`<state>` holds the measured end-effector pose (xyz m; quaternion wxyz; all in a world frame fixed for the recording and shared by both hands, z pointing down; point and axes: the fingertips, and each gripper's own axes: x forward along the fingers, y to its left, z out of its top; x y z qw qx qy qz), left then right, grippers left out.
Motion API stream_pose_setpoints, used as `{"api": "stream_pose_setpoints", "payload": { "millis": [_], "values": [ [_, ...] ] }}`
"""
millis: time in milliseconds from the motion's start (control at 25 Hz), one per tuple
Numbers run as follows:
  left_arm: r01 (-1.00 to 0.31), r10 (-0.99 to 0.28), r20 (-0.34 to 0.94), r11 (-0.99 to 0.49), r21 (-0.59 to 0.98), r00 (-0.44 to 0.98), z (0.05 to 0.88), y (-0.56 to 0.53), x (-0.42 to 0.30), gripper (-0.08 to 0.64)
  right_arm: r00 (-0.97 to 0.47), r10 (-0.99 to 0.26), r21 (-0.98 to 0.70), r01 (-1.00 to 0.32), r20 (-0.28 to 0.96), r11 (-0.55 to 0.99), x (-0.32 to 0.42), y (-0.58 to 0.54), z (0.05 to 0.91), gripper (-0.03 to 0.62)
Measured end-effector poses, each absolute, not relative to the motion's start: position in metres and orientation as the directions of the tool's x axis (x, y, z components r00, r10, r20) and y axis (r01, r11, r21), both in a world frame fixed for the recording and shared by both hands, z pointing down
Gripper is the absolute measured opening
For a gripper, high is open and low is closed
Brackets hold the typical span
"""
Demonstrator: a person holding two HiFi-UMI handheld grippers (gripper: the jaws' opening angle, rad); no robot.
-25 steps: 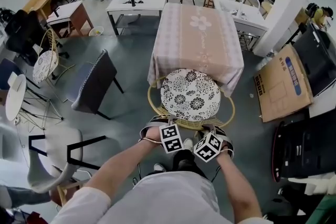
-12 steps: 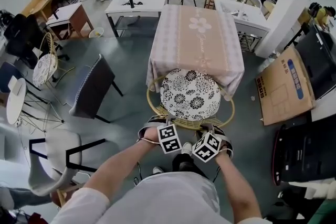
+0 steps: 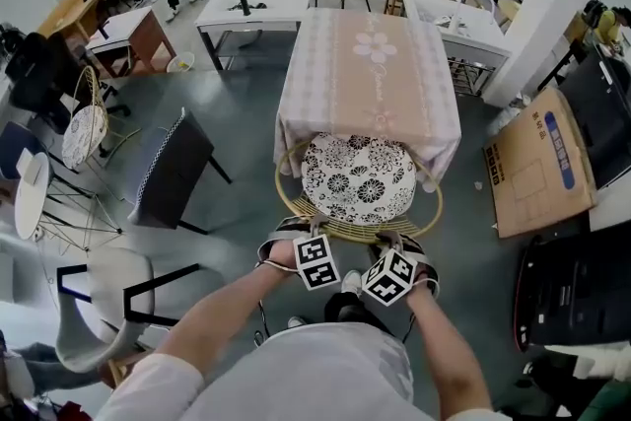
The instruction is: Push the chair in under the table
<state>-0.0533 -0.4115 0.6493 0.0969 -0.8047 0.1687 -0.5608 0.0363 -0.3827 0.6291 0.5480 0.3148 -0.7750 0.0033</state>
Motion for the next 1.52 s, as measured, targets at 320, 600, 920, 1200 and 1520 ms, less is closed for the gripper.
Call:
{"api": "stream_pose_setpoints", "payload": {
  "millis": [320, 600, 920, 1200, 1520],
  "values": [
    [-0.174, -0.385, 0.869, -0.922, -0.346, 0.310, 0.648, -0.429, -0.046, 0.132, -0.205, -0.480, 0.334, -0.493, 0.853, 0.804, 0.044, -0.401, 0.628, 0.091],
    [-0.190, -0.389, 0.872, -0.919, -0.346, 0.298, 0.650, -0.450, -0.042, 0.132, -0.208, -0.478, 0.334, -0.487, 0.853, 0.807, 0.048, -0.422, 0.630, 0.091],
    [-0.167, -0.392, 0.872, -0.919, -0.357, 0.292, 0.652, -0.457, -0.038, 0.133, -0.240, -0.454, 0.311, -0.461, 0.858, 0.831, 0.050, -0.428, 0.630, 0.092],
    [-0.186, -0.384, 0.874, -0.921, -0.341, 0.298, 0.652, -0.456, -0.039, 0.138, -0.250, -0.490, 0.341, -0.462, 0.835, 0.818, 0.050, -0.428, 0.630, 0.096],
    [-0.252, -0.436, 0.850, -0.894, -0.371, 0.296, 0.643, -0.453, -0.040, 0.138, -0.200, -0.531, 0.374, -0.512, 0.823, 0.773, 0.052, -0.426, 0.626, 0.100]
  ]
}}
